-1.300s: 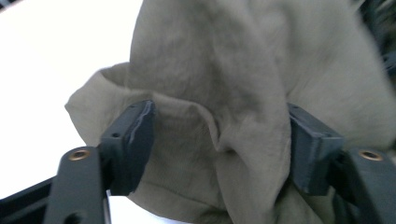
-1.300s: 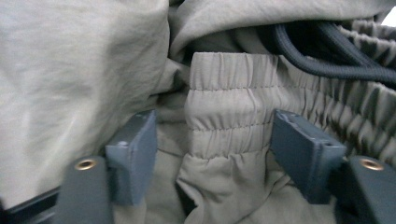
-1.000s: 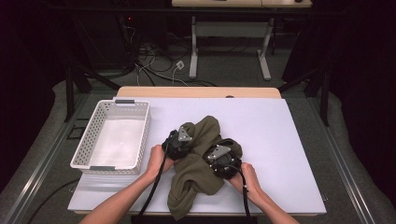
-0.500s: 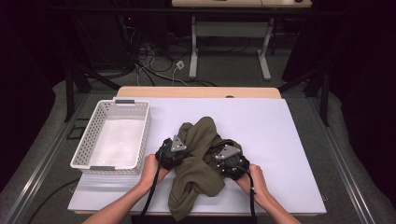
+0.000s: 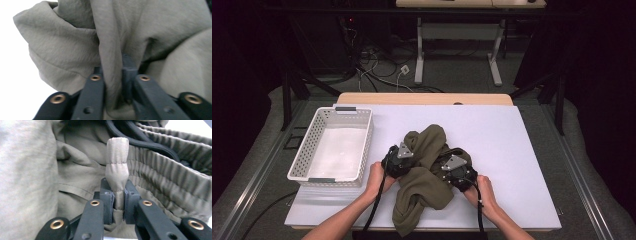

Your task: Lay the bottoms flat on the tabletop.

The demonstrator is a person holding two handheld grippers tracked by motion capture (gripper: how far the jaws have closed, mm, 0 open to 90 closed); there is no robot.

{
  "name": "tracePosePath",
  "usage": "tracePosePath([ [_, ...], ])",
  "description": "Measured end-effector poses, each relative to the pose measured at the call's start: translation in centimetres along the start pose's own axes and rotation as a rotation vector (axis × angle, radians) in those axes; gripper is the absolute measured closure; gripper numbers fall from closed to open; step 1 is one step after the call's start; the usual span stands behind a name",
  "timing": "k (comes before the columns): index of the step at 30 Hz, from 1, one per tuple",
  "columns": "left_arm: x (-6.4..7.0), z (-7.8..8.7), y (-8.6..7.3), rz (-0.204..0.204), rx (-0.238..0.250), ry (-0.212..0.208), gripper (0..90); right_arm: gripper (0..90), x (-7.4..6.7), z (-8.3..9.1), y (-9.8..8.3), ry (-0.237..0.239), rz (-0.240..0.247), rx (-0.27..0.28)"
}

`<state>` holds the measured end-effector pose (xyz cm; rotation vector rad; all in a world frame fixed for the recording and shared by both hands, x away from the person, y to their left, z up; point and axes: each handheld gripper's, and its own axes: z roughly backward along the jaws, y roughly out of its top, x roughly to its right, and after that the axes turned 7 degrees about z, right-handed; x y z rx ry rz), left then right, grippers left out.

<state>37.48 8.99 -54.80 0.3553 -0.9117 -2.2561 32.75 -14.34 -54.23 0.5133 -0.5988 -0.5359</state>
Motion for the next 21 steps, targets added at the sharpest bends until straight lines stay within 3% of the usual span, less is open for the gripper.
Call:
tracePosePath([
  [10, 0.9, 1.9, -0.7, 0.001, 0.009, -0.016, 88.5, 83.8, 1.5, 1.5, -0.7, -0.049, -0.023, 0.009],
  [16, 2.2, 2.5, -1.2, -0.018, 0.001, -0.036, 88.5, 83.6, 3.2, 2.4, -1.3, -0.062, -0.082, 0.033],
  [21, 2.5, 2.0, -1.3, -0.026, -0.025, -0.064, 88.6, 83.6, 4.7, 2.3, -2.1, -0.083, -0.120, 0.031],
])
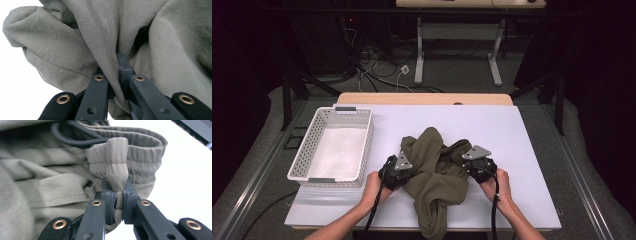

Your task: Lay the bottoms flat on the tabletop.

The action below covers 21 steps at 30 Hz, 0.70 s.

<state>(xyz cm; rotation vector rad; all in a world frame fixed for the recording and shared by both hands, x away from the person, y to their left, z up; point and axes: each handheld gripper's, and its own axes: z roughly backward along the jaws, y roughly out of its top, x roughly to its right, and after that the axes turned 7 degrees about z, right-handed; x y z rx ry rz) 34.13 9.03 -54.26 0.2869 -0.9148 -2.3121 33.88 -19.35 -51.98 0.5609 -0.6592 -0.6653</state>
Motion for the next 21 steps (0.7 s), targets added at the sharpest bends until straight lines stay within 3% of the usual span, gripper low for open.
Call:
tracePosePath([
  [4, 0.1, -0.3, 0.2, -0.015, -0.011, 0.000, 86.1, 81.2, 0.5, -0.8, -0.4, 0.028, -0.035, -0.022],
  [9, -0.8, 0.8, 1.4, 0.022, 0.026, -0.001, 52.2, 60.0, 0.2, -1.0, -0.2, 0.063, -0.040, -0.031],
  [12, -1.1, 1.2, 2.6, 0.024, 0.055, 0.001, 41.2, 57.1, 0.0, -1.2, 0.0, 0.060, -0.034, -0.030],
  [14, -1.3, 1.0, 3.3, 0.033, 0.066, 0.006, 37.9, 58.7, 0.0, -1.5, 0.0, 0.065, -0.033, -0.037],
  [17, -1.7, 0.4, 4.3, 0.040, 0.078, 0.018, 35.0, 68.7, -0.1, -1.7, 0.0, 0.076, -0.031, -0.036],
  [21, -2.5, -0.6, 5.5, 0.054, 0.087, 0.046, 37.1, 79.5, -0.1, -1.6, 0.0, 0.081, -0.029, -0.024],
])
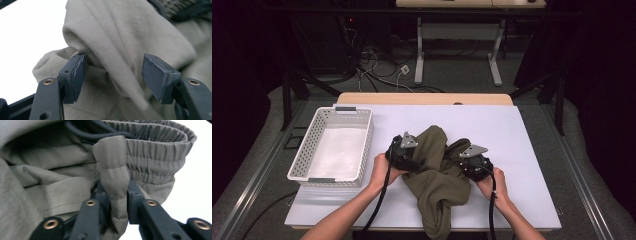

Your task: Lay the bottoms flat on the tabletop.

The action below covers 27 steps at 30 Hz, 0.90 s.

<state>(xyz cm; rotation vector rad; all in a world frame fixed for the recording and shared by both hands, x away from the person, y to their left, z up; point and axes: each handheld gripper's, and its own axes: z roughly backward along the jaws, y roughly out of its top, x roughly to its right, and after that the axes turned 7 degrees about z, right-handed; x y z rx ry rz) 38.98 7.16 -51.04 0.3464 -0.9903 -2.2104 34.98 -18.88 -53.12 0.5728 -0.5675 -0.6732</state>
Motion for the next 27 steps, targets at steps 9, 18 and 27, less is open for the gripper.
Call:
tracePosePath([
  [9, -0.3, 0.1, -1.4, -0.006, 0.023, -0.018, 88.5, 82.2, 0.7, 0.8, 0.0, -0.042, -0.008, 0.032],
  [18, 0.9, 2.4, -3.4, -0.036, 0.047, -0.018, 89.4, 82.3, 2.0, 1.7, -0.2, -0.080, -0.040, 0.064],
  [27, 2.1, 3.3, -5.1, -0.058, -0.014, -0.048, 89.3, 82.2, 3.5, 1.9, -0.9, -0.116, -0.088, 0.035],
])
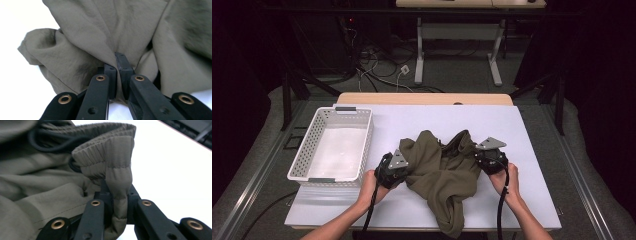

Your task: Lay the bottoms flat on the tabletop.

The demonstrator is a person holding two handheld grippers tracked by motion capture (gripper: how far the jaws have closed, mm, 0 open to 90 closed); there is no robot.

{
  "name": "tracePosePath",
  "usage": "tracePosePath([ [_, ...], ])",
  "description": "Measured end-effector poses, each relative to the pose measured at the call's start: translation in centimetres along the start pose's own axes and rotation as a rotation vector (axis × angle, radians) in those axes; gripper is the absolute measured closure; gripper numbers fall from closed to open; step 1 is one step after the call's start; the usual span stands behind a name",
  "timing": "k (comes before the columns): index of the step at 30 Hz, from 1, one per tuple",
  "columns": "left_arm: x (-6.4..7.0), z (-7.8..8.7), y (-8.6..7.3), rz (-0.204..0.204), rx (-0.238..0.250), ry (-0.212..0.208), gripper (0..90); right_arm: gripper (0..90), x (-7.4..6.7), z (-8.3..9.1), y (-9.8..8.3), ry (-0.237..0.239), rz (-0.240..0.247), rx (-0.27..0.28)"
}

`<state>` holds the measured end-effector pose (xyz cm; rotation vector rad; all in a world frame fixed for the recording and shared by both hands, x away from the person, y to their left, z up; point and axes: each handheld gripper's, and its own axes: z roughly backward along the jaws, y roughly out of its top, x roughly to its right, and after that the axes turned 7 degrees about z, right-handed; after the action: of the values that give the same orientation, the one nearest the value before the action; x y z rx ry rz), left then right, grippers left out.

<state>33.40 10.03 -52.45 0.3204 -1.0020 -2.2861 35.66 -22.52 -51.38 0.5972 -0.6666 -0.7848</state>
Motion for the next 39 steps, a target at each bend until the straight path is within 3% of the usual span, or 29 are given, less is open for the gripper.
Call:
tracePosePath([
  [4, -0.1, -0.2, 0.2, -0.022, -0.021, 0.010, 84.4, 80.2, 0.0, -0.9, -0.4, 0.022, -0.009, -0.046],
  [8, -0.4, 0.0, 1.5, -0.013, -0.010, 0.012, 56.3, 71.5, -0.2, -1.0, -0.2, 0.035, -0.002, -0.045],
  [11, -0.7, 0.3, 2.9, -0.010, 0.007, 0.011, 43.0, 64.0, -0.3, -1.0, -0.2, 0.040, -0.006, -0.045],
  [15, -1.3, 0.0, 4.8, 0.004, 0.025, 0.011, 37.1, 63.2, -0.5, -1.1, -0.1, 0.047, 0.001, -0.042],
  [21, -2.0, -1.0, 6.8, 0.030, 0.038, 0.033, 31.3, 71.9, -0.9, -1.2, -0.1, 0.064, 0.020, -0.048],
  [25, -2.7, -2.4, 7.4, 0.047, 0.006, 0.048, 29.2, 77.1, -1.0, -1.1, -0.1, 0.071, 0.028, -0.047],
  [27, -3.1, -3.3, 7.1, 0.055, -0.021, 0.045, 34.3, 79.1, -1.0, -1.0, -0.1, 0.070, 0.035, -0.043],
  [29, -3.4, -3.9, 6.6, 0.073, -0.028, 0.006, 49.8, 80.5, -1.0, -0.9, -0.1, 0.067, 0.036, -0.040],
  [33, -2.9, -3.8, 5.4, 0.035, -0.009, -0.007, 75.9, 81.8, -0.8, -0.6, -0.1, 0.054, 0.034, -0.021],
  [35, -2.2, -3.3, 4.9, 0.007, 0.012, 0.010, 80.9, 82.0, -0.7, -0.3, 0.0, 0.047, 0.030, -0.011],
  [39, -1.3, -2.1, 4.0, -0.018, 0.042, 0.025, 82.4, 82.2, -0.2, 0.1, 0.0, 0.028, 0.015, 0.006],
])
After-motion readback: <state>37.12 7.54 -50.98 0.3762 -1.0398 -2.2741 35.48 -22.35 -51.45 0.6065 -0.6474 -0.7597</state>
